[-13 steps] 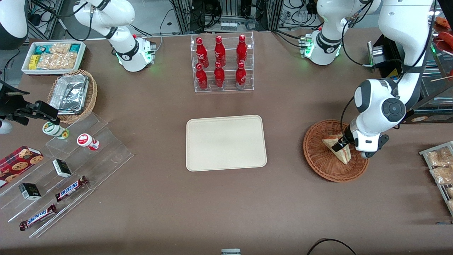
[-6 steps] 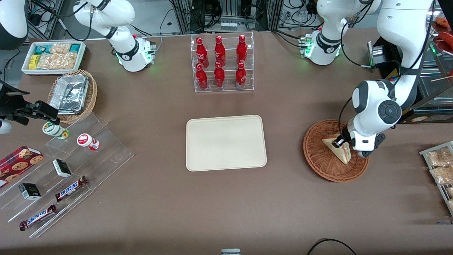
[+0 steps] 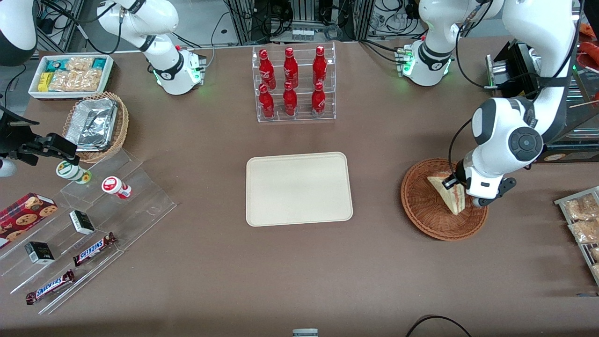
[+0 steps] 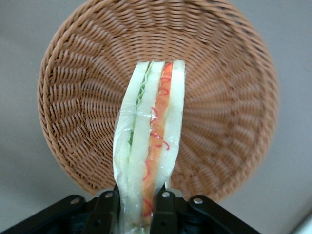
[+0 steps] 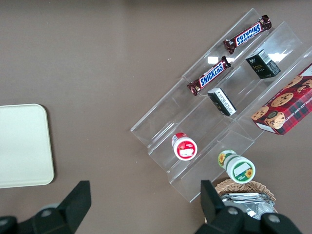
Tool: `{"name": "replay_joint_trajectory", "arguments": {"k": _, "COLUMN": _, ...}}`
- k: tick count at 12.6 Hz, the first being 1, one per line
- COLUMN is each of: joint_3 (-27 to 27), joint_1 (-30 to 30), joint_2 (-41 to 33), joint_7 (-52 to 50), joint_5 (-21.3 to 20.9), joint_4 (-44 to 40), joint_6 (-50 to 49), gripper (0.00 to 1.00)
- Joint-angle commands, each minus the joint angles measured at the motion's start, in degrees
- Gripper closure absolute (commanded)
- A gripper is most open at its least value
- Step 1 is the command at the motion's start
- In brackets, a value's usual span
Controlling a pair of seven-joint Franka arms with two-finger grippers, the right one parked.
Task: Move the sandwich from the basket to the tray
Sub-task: 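Close the left gripper on the sandwich and lift it, then carry the sandwich with the left gripper over the cream tray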
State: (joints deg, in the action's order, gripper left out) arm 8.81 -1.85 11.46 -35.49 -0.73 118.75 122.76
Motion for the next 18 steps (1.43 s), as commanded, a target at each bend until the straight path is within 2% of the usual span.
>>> {"name": "replay_joint_trajectory", "arguments": {"k": 1, "joint_3": 4.5, "joint_1": 0.3, "joint_2": 0.8, "joint_7": 2.1, "joint_5": -0.5, "joint_4": -3.5, "joint_6": -3.7, "gripper": 1.0}}
{"name": "replay_joint_trajectory", "arguments": {"k": 4, "joint_3": 11.1, "joint_1": 0.3, "joint_2": 4.2, "joint_7": 6.0, "joint_5": -0.5, "joint_4": -6.7, "joint_6": -3.6, "gripper": 1.0}}
{"name": "replay_joint_trajectory", "arguments": {"k": 7, "joint_3": 17.5, "joint_1": 1.9, "joint_2": 10.3, "joint_7": 2.7, "joint_5": -1.8, "joint_4": -13.3, "joint_6": -3.8, "gripper": 1.0}}
{"name": "replay_joint_trajectory", "arguments": {"k": 9, "joint_3": 17.5, "joint_1": 7.5, "joint_2": 14.4, "joint_7": -5.0, "joint_5": -6.7, "joint_4": -18.4, "joint_6": -5.1, "gripper": 1.0}}
{"name": "replay_joint_trajectory", "arguments": {"k": 13, "joint_3": 17.4, "joint_1": 16.9, "joint_2": 25.0, "joint_7": -13.7, "joint_5": -7.4, "joint_4": -33.4, "joint_6": -11.7, "gripper": 1.0}}
{"name": "replay_joint_trajectory", "arguments": {"k": 16, "joint_3": 17.3, "joint_1": 22.5, "joint_2": 31.4, "joint_7": -22.6, "joint_5": -12.5, "joint_4": -40.3, "joint_6": -11.8, "gripper": 1.0}}
{"name": "replay_joint_trajectory", "arguments": {"k": 18, "joint_3": 16.4, "joint_1": 26.1, "joint_2": 35.5, "joint_7": -25.6, "joint_5": -13.0, "joint_4": -45.6, "joint_6": -12.5, "gripper": 1.0}}
